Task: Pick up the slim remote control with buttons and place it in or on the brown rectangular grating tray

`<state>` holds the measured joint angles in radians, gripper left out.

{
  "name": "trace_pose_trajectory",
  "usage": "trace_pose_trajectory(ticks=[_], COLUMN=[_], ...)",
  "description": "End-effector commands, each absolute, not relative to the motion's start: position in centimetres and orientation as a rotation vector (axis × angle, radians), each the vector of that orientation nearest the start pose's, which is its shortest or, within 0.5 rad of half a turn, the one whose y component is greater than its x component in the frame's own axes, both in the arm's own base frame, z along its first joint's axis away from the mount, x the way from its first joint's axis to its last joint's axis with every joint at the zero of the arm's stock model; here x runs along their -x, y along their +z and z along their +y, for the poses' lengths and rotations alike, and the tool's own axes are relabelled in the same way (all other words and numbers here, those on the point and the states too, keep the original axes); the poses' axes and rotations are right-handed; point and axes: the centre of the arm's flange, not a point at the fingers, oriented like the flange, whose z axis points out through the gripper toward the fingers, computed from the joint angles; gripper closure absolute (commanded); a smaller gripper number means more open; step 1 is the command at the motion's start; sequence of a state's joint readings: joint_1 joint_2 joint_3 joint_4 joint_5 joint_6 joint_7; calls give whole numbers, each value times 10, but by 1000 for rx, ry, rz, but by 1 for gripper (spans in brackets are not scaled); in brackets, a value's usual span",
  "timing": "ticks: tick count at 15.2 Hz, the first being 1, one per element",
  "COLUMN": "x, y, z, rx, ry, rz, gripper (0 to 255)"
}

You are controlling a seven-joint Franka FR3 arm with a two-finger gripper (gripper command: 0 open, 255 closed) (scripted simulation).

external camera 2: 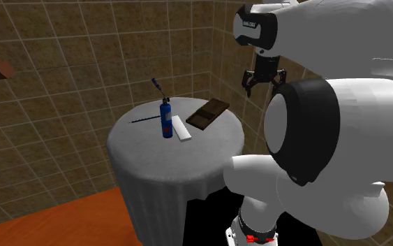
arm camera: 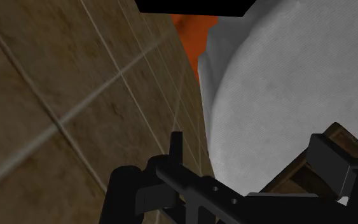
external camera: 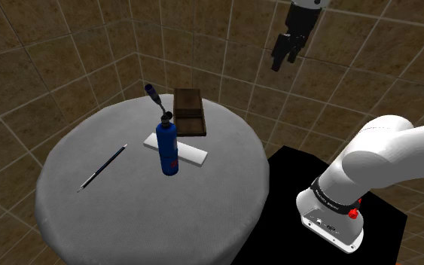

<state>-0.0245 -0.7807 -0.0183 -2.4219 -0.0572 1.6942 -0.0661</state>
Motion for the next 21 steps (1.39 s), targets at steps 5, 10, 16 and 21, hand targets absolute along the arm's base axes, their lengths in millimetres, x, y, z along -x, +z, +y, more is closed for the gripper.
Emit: trace_pose_trajectory(ticks=[5, 10, 16, 21], x=[-336, -357, -379, -394], y=[543, 510, 471, 438], z=[21, 75, 139, 194], rx=[3182, 3176, 3166, 3157], ry=[-71, -59, -44, -32], rz=[-103, -165, -239, -300], gripper=[0, 0, 0, 0])
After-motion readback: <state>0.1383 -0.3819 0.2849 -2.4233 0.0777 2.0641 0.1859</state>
